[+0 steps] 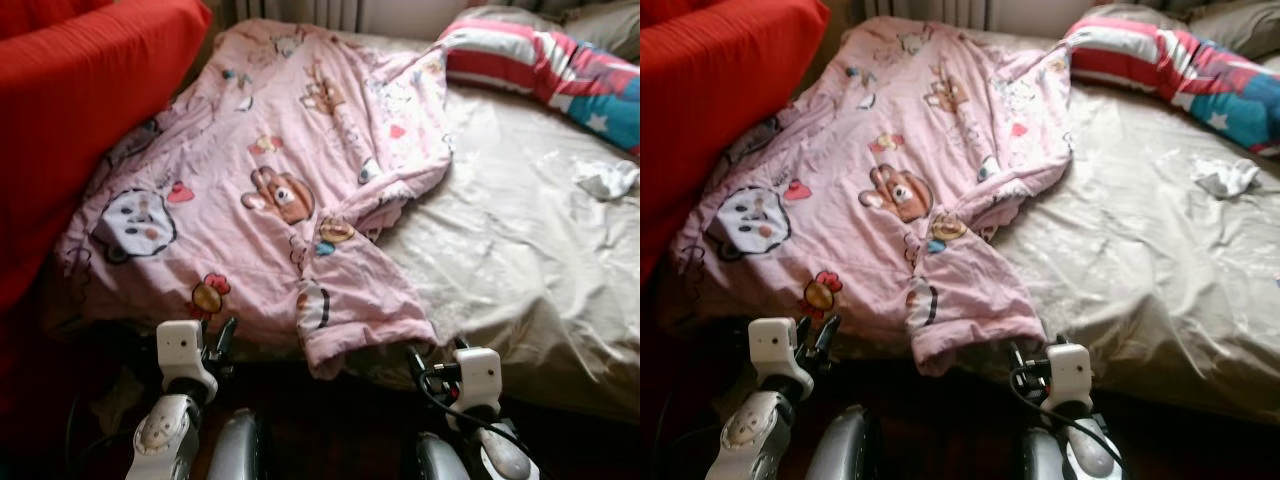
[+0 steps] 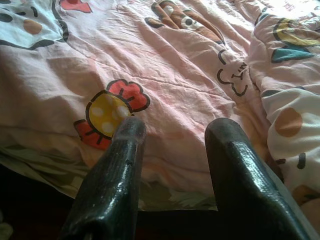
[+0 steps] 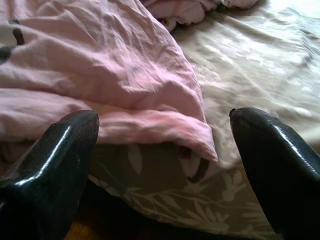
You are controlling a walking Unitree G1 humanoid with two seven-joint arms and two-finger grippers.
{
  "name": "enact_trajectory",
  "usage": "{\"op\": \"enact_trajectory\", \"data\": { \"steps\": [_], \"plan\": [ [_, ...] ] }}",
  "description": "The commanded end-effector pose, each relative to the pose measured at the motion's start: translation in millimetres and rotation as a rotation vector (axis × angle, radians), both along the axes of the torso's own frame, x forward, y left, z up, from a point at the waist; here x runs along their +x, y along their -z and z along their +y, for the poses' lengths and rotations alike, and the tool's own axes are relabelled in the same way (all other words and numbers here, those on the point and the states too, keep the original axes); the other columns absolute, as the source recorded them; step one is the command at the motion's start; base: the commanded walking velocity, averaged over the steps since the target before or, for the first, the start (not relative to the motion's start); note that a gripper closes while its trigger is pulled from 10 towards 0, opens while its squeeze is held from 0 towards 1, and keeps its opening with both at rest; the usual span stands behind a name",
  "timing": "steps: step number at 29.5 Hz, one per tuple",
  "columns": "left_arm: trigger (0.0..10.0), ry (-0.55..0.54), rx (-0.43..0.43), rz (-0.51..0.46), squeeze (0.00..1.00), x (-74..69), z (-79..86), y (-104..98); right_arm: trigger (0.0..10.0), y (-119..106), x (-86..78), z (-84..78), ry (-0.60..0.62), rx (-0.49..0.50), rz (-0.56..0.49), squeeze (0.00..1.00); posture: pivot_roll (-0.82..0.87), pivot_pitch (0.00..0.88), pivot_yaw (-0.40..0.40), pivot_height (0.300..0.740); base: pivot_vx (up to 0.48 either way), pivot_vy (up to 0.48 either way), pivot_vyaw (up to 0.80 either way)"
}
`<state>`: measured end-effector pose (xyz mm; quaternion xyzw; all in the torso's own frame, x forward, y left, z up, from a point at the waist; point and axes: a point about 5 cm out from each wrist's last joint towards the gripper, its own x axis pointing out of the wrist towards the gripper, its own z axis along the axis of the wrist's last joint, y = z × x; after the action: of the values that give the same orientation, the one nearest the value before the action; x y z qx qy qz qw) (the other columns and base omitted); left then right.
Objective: Clean up the room
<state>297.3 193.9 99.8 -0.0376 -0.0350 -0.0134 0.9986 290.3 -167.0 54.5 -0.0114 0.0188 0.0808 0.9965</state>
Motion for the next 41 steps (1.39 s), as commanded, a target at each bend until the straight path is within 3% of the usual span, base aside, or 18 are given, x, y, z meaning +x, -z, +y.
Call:
{"op": "enact_trajectory", "data": {
  "steps": [1, 9, 30, 41],
  "plan": [
    [10.0, -0.002, 0.019, 0.018, 0.0, -2.0, 1.1, 3.4, 10.0, 8.7, -6.4, -4.5, 0.017, 0.012, 0.031, 0.0, 0.08, 0.242, -0.037, 0.568, 0.0, 0.0, 0.0],
    [10.0, 0.001, 0.024, 0.017, 0.0, -1.2, 1.7, 2.7, 10.0, 7.0, -5.0, -0.5, -0.004, -0.009, 0.012, 0.0, 0.08, 0.235, -0.033, 0.568, 0.0, 0.0, 0.0],
    [10.0, 0.01, 0.04, 0.016, 0.0, -0.8, 0.9, 1.8, 10.0, 7.0, -4.4, -3.4, 0.025, 0.011, 0.002, 0.0, 0.09, 0.244, -0.031, 0.568, 0.276, 0.0, 0.08],
    [10.0, 0.006, 0.038, 0.013, 0.0, -1.1, 1.5, 1.4, 10.0, 17.7, -5.0, -16.2, 0.087, -0.09, 0.082, 0.0, 0.09, 0.254, -0.032, 0.568, 0.151, 0.0, 0.0]
  ]
}}
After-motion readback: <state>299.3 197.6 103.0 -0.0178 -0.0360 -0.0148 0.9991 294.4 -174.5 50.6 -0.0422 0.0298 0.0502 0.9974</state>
